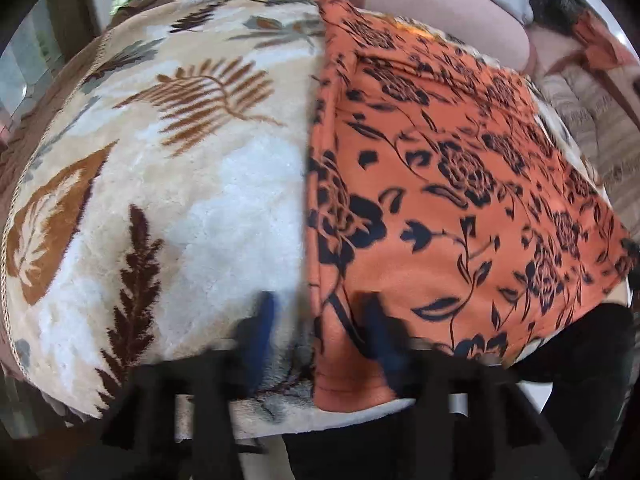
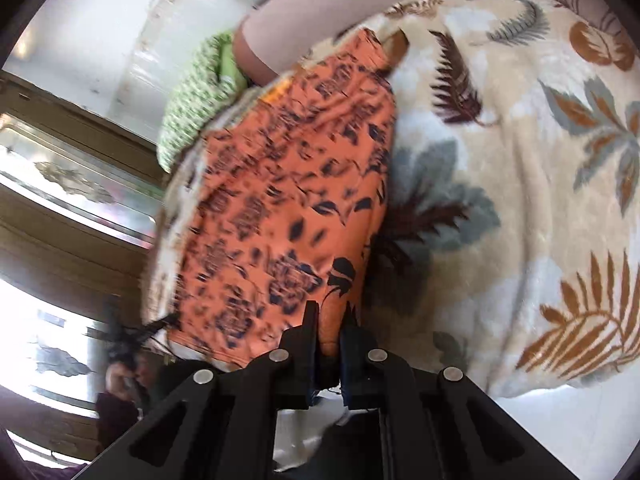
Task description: Fold small clothes
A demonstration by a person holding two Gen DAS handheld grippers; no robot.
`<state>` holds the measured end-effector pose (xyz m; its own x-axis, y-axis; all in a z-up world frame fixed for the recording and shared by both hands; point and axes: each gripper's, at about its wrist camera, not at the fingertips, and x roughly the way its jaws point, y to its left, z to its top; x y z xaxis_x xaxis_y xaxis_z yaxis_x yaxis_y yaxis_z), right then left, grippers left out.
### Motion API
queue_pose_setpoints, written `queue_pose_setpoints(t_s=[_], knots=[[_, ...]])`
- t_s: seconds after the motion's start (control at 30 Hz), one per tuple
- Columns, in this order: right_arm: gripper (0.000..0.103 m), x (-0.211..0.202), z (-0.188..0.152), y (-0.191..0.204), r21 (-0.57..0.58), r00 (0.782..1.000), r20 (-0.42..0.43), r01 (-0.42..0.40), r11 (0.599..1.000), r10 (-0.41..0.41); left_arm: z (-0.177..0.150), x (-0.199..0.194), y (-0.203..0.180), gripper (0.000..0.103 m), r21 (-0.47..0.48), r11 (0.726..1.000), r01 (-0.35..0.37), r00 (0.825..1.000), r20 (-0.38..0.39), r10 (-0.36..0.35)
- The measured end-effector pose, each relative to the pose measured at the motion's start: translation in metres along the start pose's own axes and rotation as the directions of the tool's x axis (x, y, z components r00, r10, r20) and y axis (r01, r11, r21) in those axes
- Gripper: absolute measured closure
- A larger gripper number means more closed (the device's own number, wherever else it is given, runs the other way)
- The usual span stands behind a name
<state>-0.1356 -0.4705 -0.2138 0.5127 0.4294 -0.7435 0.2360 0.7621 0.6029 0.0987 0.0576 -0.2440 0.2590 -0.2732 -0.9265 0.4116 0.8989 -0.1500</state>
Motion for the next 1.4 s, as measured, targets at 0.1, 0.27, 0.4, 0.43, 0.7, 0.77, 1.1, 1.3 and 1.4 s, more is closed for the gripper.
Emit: queue_pose_setpoints(t_s=[0.1, 0.27, 0.4, 0.43, 0.7, 0.77, 1.1, 1.3, 1.4], knots=[[0.094, 0.009, 0.003, -0.002, 0.016, 0.999, -0.031, 0.033, 0.999, -0.032, -0.003, 0.002, -0.012, 0.045, 0.085, 0.996, -0.033, 0.999, -0.005, 0.034], [0.09, 0.031, -0.002, -0.011, 0.041, 0.992, -0.101, 0.074, 0.996, -0.07, 0.002, -0.001, -0.008, 0.092, 0.07, 0.998, 0.003, 1.0, -0.013, -0.002], [0.09, 0.045, -0.002, -0.022, 0.064, 0.984, -0.148, 0.107, 0.992, -0.096, 0.004, 0.0, -0.013, 0.092, 0.122, 0.992, -0.018, 1.0, -0.02, 0.02], [0.089, 0.048, -0.003, -0.024, 0.067, 0.981, -0.16, 0.12, 0.99, -0.108, 0.003, 0.001, -0.015, 0.088, 0.138, 0.99, -0.027, 0.999, -0.024, 0.031], [0.087, 0.053, -0.003, -0.03, 0.065, 0.981, -0.178, 0.095, 0.993, -0.082, 0.009, 0.004, -0.026, 0.091, 0.178, 0.983, -0.052, 0.998, -0.022, 0.056], [0.089, 0.05, -0.003, -0.022, 0.04, 0.985, -0.162, 0.074, 0.996, -0.067, 0.012, -0.001, -0.023, 0.096, 0.166, 0.985, -0.043, 0.999, -0.009, 0.046], [0.091, -0.004, 0.024, 0.016, 0.006, 0.995, 0.002, -0.101, 0.995, 0.101, 0.045, -0.057, -0.017, 0.097, 0.134, 0.983, 0.123, 0.982, 0.123, -0.14], [0.091, -0.02, 0.066, 0.023, 0.02, 0.978, 0.11, -0.179, 0.984, 0.176, 0.108, -0.073, -0.007, 0.097, 0.077, 0.969, 0.234, 0.954, 0.177, -0.244], [0.091, -0.019, 0.105, 0.02, 0.042, 0.968, 0.178, -0.185, 0.982, 0.175, 0.153, -0.066, -0.004, 0.097, 0.058, 0.964, 0.261, 0.947, 0.177, -0.267]])
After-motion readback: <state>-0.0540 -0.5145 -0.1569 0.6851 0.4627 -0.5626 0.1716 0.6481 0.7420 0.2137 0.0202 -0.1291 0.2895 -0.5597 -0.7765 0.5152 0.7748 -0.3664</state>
